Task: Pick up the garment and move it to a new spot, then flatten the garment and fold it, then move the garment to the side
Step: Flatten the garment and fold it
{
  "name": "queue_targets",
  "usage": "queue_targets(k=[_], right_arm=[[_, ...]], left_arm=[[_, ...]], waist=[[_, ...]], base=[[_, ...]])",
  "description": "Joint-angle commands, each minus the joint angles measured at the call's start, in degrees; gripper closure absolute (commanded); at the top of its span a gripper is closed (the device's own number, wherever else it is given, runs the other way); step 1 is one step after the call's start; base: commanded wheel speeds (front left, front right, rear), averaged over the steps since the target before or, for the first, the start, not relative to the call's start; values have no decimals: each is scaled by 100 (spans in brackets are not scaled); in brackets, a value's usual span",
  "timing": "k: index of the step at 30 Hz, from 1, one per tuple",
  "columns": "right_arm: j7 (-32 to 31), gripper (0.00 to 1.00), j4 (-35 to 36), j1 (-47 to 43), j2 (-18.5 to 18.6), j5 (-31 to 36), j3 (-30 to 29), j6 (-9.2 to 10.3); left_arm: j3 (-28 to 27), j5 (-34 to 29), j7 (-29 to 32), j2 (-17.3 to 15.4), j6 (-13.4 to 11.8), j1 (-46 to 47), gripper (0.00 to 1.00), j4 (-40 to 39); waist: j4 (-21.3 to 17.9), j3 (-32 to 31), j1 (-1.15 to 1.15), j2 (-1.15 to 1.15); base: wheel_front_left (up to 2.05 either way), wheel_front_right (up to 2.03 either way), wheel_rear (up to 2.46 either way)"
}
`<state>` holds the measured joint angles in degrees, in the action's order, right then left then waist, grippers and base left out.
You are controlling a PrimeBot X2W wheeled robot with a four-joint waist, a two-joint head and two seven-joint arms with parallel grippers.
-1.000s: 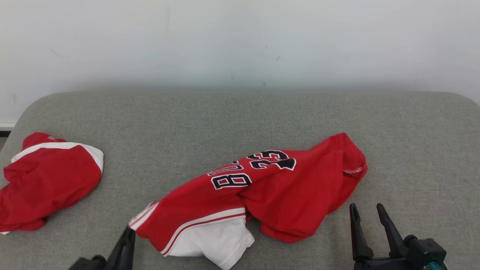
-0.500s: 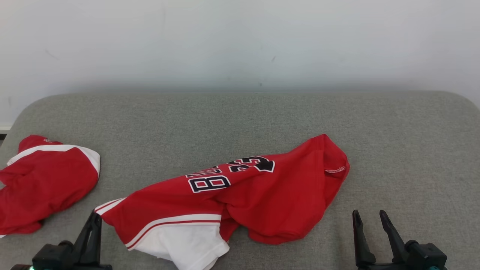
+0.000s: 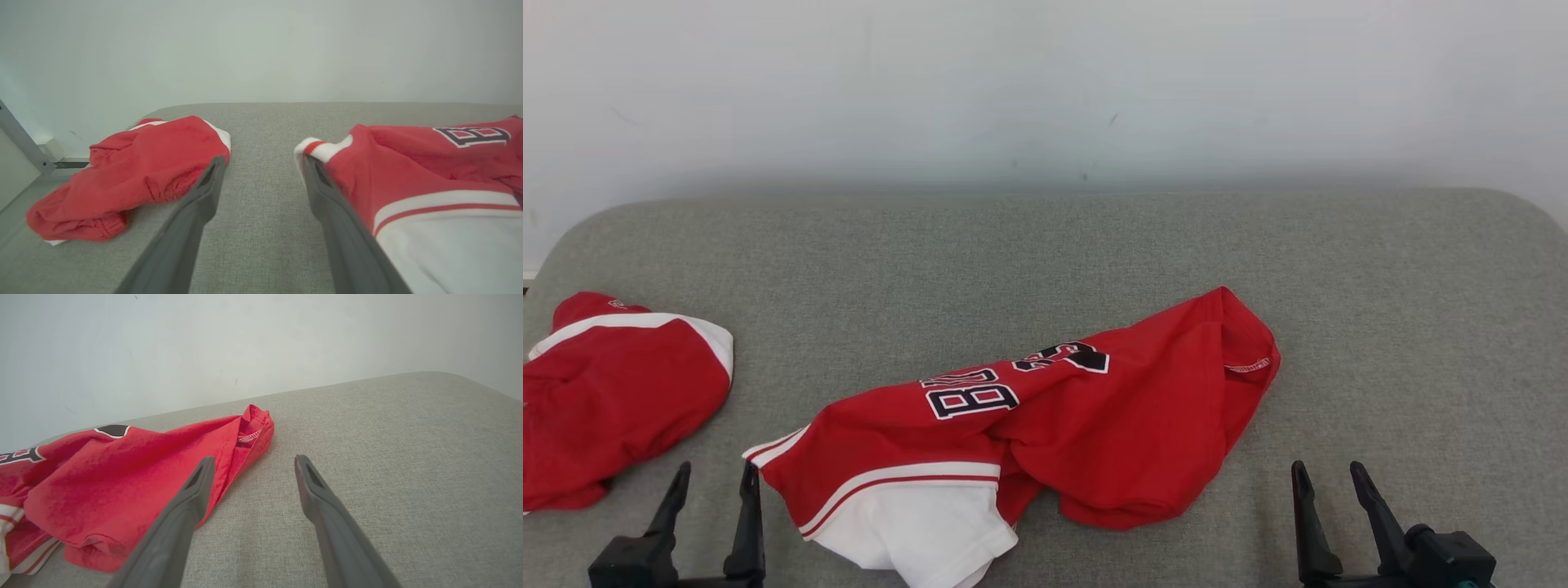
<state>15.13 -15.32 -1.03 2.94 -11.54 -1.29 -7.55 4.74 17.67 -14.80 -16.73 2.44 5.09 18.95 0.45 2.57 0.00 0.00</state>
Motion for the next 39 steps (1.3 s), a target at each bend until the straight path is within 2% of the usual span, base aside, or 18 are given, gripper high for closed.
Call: queue_targets(k=[1,6,11,17,26,31,39], right_arm=[[11,0,-4,31,-11,-7,-23,13],[11,0,-5,39,-12,-19,-27,13],[11,0,-42,31,-11,-34,27,13],[11,0,-169,21,-10,-79,104,13],[10,0,-489,103,-11,-96,223,13],[11,0,-783,354,-11,78,426,13],[11,0,-1776,1136,-2,237,604,13]], left_arm=[[-67,27,-38,41,-38,-59,0,-56],[-432,-107,-41,385,-179,-331,0,-759],[-712,-394,-38,841,-132,-649,0,-1376],[-1016,-678,-39,1249,-33,-943,0,-1686],[-952,-997,-39,1383,102,-1101,0,-1477],[-884,-962,-39,1386,139,-1047,0,-1413],[-663,-899,-39,1386,136,-884,0,-1321]], waist=[[16,-3,0,0],[96,-19,0,0],[158,-37,0,0],[185,-57,0,0],[242,-103,0,0],[285,-92,0,0],[458,77,0,0]], base=[[0,0,0],[0,0,0],[0,0,0],[0,0,0],[0,0,0],[0,0,0],[0,0,0]])
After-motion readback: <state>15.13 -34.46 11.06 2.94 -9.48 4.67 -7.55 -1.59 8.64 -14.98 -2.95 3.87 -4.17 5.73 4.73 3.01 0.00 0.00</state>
